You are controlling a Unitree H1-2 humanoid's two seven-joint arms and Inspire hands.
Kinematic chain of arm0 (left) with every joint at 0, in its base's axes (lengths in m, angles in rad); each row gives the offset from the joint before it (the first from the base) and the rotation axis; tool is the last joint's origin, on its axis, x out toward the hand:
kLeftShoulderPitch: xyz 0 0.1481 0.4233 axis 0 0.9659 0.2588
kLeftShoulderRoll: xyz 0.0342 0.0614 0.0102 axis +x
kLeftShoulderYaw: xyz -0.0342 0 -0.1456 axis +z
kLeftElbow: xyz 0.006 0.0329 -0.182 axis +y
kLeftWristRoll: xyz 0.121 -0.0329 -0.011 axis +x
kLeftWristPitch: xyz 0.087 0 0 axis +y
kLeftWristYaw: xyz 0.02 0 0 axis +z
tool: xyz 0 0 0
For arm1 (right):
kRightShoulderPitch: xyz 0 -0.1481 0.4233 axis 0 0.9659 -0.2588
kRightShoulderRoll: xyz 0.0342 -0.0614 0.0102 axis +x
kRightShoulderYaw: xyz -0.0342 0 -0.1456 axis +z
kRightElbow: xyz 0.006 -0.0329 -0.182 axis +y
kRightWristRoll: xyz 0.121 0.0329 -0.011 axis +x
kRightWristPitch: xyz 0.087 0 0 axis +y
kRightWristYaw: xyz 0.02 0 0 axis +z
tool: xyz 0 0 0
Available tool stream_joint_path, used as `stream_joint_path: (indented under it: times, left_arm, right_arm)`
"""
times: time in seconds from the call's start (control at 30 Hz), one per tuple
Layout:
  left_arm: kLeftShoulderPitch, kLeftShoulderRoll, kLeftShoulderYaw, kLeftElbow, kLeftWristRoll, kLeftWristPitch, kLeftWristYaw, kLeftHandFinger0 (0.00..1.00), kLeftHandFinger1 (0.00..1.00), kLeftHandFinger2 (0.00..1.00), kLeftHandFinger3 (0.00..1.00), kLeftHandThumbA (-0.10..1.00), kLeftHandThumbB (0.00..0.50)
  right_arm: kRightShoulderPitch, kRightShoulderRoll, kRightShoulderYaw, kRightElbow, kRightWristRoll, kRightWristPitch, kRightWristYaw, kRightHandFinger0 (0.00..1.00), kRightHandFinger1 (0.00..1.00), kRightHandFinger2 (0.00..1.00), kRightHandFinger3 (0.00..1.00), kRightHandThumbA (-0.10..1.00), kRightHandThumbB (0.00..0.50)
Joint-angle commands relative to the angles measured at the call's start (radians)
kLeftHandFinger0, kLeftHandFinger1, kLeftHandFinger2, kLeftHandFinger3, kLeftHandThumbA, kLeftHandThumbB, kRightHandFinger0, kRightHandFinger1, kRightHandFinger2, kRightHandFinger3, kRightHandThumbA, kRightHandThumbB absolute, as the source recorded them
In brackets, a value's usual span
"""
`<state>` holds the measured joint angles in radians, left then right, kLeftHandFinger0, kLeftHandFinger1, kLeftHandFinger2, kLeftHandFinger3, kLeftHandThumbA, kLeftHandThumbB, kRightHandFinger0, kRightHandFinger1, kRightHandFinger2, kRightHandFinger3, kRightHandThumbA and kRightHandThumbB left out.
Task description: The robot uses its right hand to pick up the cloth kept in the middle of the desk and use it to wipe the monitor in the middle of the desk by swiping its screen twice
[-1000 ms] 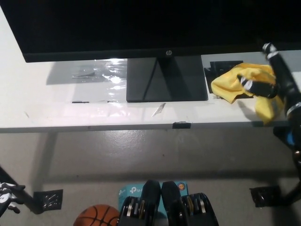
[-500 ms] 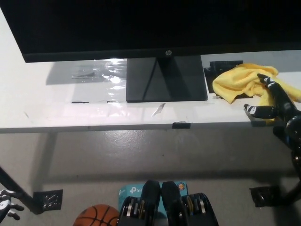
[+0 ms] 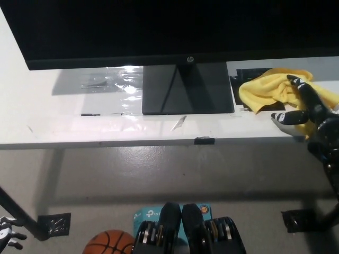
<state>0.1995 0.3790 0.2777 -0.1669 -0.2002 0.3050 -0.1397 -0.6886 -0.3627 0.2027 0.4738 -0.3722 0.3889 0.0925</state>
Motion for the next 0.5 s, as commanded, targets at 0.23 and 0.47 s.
stream_joint_path:
  times: [0.23, 0.47]
  left_arm:
    - [0.018, 0.013, 0.012, -0.019, -0.011, -0.024, -0.016, 0.41, 0.45, 0.59, 0.78, 0.34, 0.175]
    - [0.023, 0.010, 0.014, -0.024, -0.017, -0.011, -0.015, 0.42, 0.45, 0.59, 0.77, 0.32, 0.148]
  right_arm:
    - [-0.114, 0.019, 0.024, 0.013, -0.037, -0.035, -0.007, 1.00, 1.00, 1.00, 1.00, 0.86, 0.320]
    - [-0.136, -0.005, 0.106, 0.087, -0.058, -0.096, 0.029, 0.30, 0.42, 0.63, 1.00, 0.74, 0.062]
